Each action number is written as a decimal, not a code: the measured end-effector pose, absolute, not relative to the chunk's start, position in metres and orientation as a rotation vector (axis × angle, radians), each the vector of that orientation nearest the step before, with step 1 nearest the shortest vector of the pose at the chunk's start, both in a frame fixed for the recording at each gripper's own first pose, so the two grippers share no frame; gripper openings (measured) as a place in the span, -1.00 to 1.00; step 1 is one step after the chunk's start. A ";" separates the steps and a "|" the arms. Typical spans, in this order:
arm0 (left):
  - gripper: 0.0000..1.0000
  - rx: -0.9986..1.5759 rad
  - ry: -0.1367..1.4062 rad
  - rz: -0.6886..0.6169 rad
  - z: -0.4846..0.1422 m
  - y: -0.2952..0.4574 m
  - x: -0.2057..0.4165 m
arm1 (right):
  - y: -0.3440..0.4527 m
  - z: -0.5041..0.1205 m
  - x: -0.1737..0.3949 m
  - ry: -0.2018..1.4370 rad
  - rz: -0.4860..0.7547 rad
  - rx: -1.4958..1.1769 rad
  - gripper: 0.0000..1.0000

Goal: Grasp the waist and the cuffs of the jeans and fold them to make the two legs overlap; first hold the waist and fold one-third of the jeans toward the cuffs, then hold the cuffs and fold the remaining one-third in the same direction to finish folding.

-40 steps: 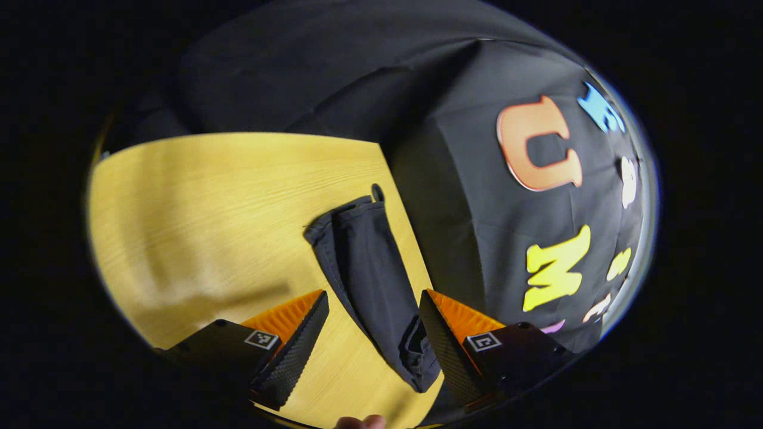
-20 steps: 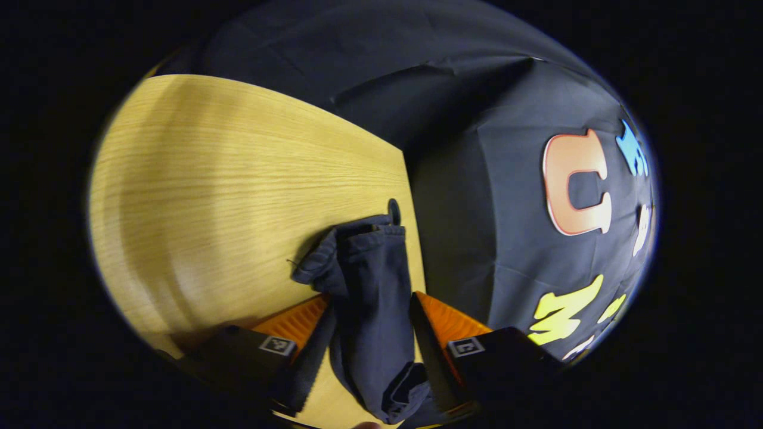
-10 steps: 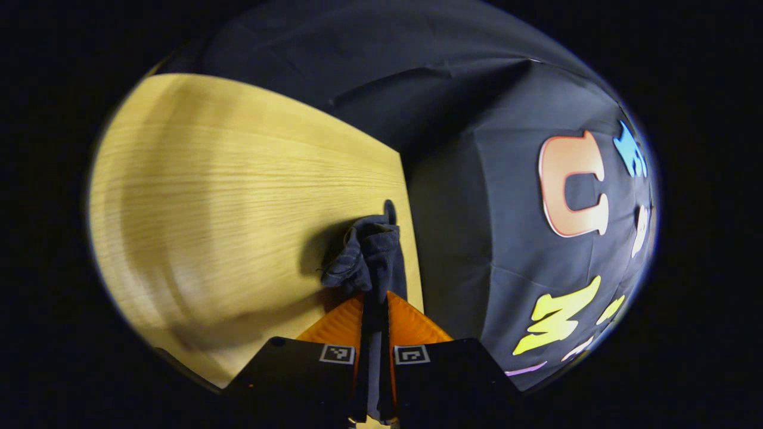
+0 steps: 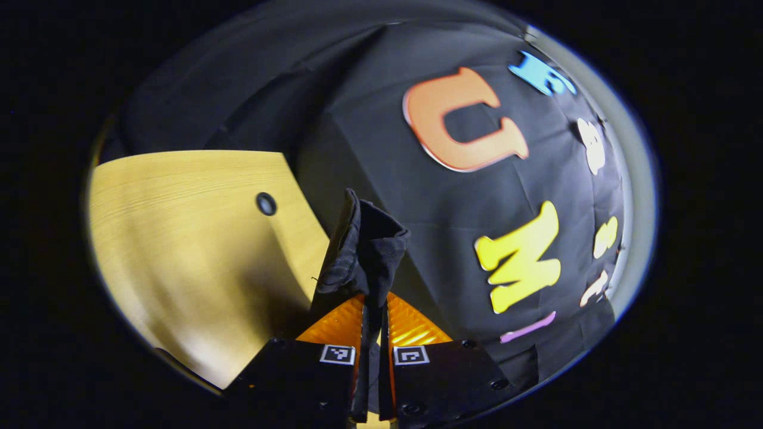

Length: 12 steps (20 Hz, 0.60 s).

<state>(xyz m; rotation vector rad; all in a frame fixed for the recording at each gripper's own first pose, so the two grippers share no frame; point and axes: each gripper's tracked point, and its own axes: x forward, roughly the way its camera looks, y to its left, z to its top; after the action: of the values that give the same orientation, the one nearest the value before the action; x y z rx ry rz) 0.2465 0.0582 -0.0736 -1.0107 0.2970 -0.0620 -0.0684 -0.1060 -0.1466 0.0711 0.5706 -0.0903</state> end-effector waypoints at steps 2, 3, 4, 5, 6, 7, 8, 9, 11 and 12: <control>-0.81 -0.882 0.305 -0.133 -0.059 0.013 0.248 | -0.120 -0.142 -0.083 0.564 -0.126 0.081 0.90; -0.81 -0.828 0.310 -0.166 -0.054 -0.009 0.250 | -0.128 -0.140 -0.089 0.561 -0.147 0.087 0.90; -0.81 -0.774 0.315 -0.198 -0.051 -0.030 0.249 | -0.138 -0.138 -0.095 0.557 -0.173 0.091 0.90; -0.82 -0.715 0.325 -0.226 -0.054 -0.051 0.247 | -0.148 -0.137 -0.102 0.555 -0.201 0.094 0.90; -0.81 -0.666 0.335 -0.246 -0.062 -0.067 0.249 | -0.159 -0.137 -0.109 0.556 -0.230 0.097 0.84; -0.81 -0.608 0.339 -0.261 -0.069 -0.084 0.252 | -0.170 -0.138 -0.117 0.560 -0.259 0.100 0.84; -0.81 -0.543 0.343 -0.270 -0.081 -0.101 0.254 | -0.181 -0.139 -0.125 0.566 -0.287 0.105 0.84; -0.81 -0.481 0.348 -0.277 -0.095 -0.117 0.255 | -0.189 -0.140 -0.132 0.571 -0.314 0.112 0.84; -0.81 -0.346 0.386 -0.297 -0.121 -0.146 0.251 | -0.203 -0.145 -0.144 0.590 -0.358 0.125 0.91; -0.81 -0.286 0.405 -0.305 -0.135 -0.153 0.250 | -0.209 -0.149 -0.150 0.601 -0.376 0.129 0.90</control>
<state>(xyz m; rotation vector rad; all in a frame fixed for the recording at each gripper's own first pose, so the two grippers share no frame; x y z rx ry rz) 0.2498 -0.1535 -0.1345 -0.2857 0.4047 -0.3045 -0.1503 -0.2090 -0.1494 0.1290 0.6012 -0.3759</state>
